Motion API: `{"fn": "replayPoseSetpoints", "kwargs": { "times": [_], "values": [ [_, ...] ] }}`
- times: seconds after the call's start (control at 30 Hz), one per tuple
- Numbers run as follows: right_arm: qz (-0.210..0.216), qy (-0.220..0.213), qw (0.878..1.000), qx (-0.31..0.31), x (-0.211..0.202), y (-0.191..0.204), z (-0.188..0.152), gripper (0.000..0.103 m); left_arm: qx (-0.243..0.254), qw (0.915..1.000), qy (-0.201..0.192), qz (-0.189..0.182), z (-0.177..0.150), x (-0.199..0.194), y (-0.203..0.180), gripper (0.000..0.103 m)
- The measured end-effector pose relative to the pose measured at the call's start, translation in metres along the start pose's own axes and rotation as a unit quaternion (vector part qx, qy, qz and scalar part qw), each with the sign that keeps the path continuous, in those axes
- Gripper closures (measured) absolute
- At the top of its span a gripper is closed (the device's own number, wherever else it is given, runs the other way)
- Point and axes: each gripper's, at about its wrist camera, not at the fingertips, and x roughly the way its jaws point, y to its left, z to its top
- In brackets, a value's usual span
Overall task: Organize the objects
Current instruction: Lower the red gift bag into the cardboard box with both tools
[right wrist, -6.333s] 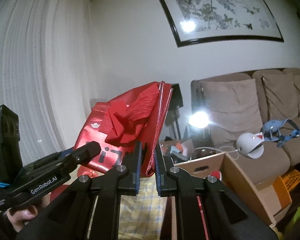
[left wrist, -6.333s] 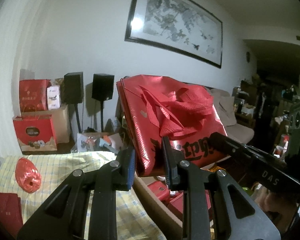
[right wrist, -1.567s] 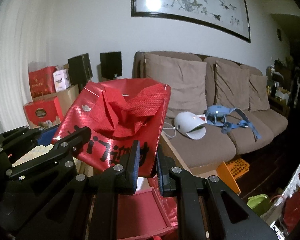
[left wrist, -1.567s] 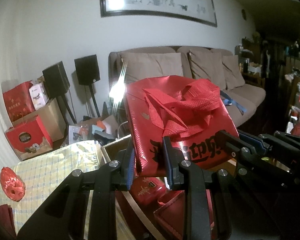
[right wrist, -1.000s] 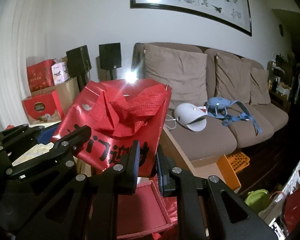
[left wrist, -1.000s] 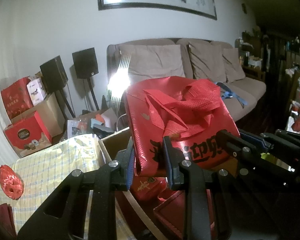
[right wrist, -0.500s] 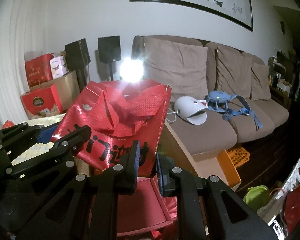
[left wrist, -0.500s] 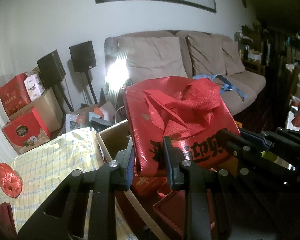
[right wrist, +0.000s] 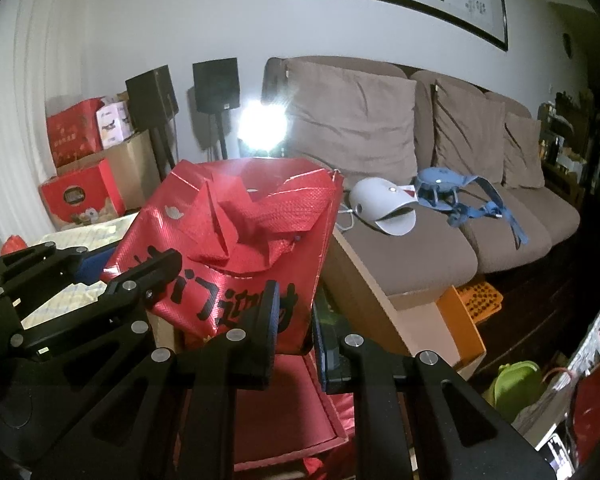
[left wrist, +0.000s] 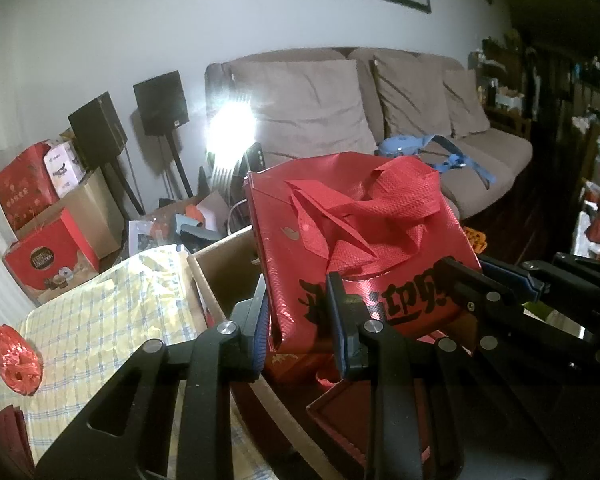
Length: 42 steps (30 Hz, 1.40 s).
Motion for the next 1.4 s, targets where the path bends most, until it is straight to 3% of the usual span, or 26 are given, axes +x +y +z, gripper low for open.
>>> {"fn": "replayPoseSetpoints", "kwargs": {
  "times": [1.4],
  "values": [
    [0.002,0.056,0.998,-0.005,0.027,-0.001,-0.019,0.088,0.027,0.9981,0.054,-0.006,-0.018,0.032,0.002,0.078]
  ]
}}
